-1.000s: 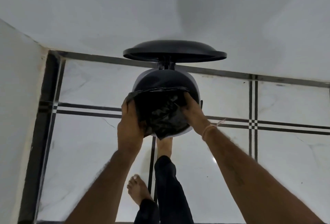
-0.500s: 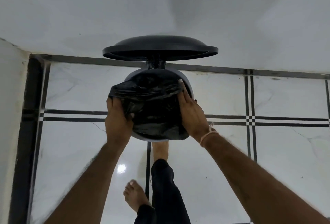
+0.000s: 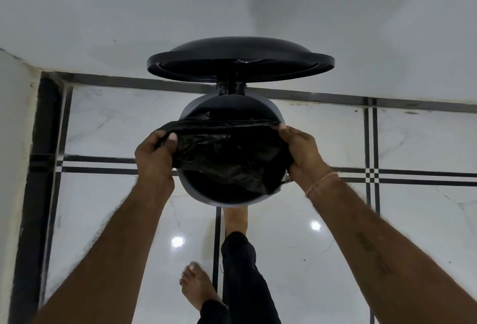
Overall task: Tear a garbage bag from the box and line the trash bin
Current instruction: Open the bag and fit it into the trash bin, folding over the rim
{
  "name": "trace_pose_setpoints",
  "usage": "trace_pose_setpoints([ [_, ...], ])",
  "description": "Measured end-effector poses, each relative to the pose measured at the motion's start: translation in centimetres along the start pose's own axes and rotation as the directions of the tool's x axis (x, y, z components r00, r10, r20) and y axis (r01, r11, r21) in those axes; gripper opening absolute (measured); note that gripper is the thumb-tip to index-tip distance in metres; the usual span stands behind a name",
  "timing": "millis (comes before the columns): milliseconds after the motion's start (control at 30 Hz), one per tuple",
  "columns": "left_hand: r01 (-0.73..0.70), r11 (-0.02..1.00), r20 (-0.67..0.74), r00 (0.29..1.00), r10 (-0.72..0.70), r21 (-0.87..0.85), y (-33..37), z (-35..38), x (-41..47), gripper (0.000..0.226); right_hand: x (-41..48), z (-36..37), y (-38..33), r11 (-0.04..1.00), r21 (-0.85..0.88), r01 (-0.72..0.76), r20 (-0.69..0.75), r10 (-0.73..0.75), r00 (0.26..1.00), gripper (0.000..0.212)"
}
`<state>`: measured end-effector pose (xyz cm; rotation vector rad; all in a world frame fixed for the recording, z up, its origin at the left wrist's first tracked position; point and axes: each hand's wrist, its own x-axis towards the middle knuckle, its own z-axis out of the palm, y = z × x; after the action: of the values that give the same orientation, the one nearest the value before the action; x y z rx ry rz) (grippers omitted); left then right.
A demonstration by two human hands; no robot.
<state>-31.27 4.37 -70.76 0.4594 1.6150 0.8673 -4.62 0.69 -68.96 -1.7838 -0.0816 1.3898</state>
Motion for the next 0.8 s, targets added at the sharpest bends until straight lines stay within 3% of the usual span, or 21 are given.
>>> trace_pose_setpoints([
  [67,0.029,1.000,0.068,0.997,-0.029,-0.001,0.0,-0.2,0.4,0.022,0.3,-0.1,-0.4,0.998,0.052,0.033,0.030,-0.035,0.999,0.023],
  [167,-0.012,1.000,0.165,0.986,0.014,-0.015,0.2,-1.0,1.2,0.030,0.8,-0.3,-1.0,0.989,0.048,0.140,0.071,-0.143,0.987,0.038],
  [300,-0.173,0.980,0.258,0.956,0.143,0.095,0.9,-0.7,2.4,0.028,3.3,-0.5,-2.3,0.953,-0.094,0.288,0.105,-0.279,0.955,0.046],
  [400,-0.330,0.922,0.321,0.912,0.256,0.202,1.4,0.0,3.8,0.030,4.6,0.0,-3.3,0.926,-0.207,0.316,0.123,-0.296,0.947,0.052],
  [533,-0.458,0.825,0.384,0.864,0.325,0.332,1.8,1.2,6.3,0.036,7.0,1.1,-3.8,0.881,-0.387,0.272,0.204,-0.206,0.957,0.076],
  [633,-0.436,0.768,0.393,0.882,0.261,0.468,1.3,1.1,7.9,0.045,8.5,0.9,-3.1,0.865,-0.479,0.146,0.192,-0.059,0.980,0.096],
  [733,-0.373,0.793,0.377,0.905,0.196,0.482,0.6,0.3,7.3,0.039,8.7,-0.1,-1.7,0.895,-0.444,0.042,0.178,0.042,0.983,0.091],
  [800,-0.307,0.849,0.325,0.930,0.171,0.430,0.0,-0.1,6.5,0.036,9.0,-1.0,-0.9,0.930,-0.367,-0.011,0.162,0.076,0.984,0.105],
])
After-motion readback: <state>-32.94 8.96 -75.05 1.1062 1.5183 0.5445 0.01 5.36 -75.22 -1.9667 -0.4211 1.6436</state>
